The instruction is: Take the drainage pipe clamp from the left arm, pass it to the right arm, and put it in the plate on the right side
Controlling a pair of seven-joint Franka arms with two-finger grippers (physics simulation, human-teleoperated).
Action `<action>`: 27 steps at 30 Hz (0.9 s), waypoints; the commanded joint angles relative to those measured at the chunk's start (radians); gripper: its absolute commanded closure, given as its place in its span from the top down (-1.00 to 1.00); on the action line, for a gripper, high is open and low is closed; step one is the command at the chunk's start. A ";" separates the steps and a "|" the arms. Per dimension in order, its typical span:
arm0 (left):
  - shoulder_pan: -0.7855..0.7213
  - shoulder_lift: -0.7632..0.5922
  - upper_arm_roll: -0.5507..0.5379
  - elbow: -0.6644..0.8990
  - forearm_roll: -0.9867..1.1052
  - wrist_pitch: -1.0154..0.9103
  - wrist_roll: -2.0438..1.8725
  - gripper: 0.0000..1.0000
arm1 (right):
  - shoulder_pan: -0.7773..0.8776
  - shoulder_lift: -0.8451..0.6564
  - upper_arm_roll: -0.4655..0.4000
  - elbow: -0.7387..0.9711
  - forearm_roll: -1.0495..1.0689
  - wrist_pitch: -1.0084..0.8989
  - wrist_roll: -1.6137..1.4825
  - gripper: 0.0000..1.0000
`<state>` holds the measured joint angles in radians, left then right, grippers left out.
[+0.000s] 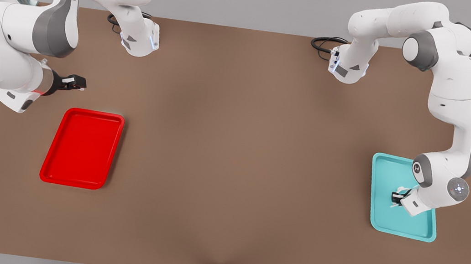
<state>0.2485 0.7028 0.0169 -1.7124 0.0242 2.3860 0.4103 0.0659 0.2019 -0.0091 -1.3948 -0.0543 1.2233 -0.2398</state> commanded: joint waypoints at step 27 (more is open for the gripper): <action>0.000 0.011 0.000 0.002 -0.001 -0.025 0.022 -0.57 | -0.001 0.010 0.000 -0.003 -0.004 -0.002 -0.018 1.00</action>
<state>0.2482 0.7151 0.0169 -1.7104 0.0263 2.3623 0.4264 0.0644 0.2126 -0.0091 -1.3982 -0.0577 1.2205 -0.2511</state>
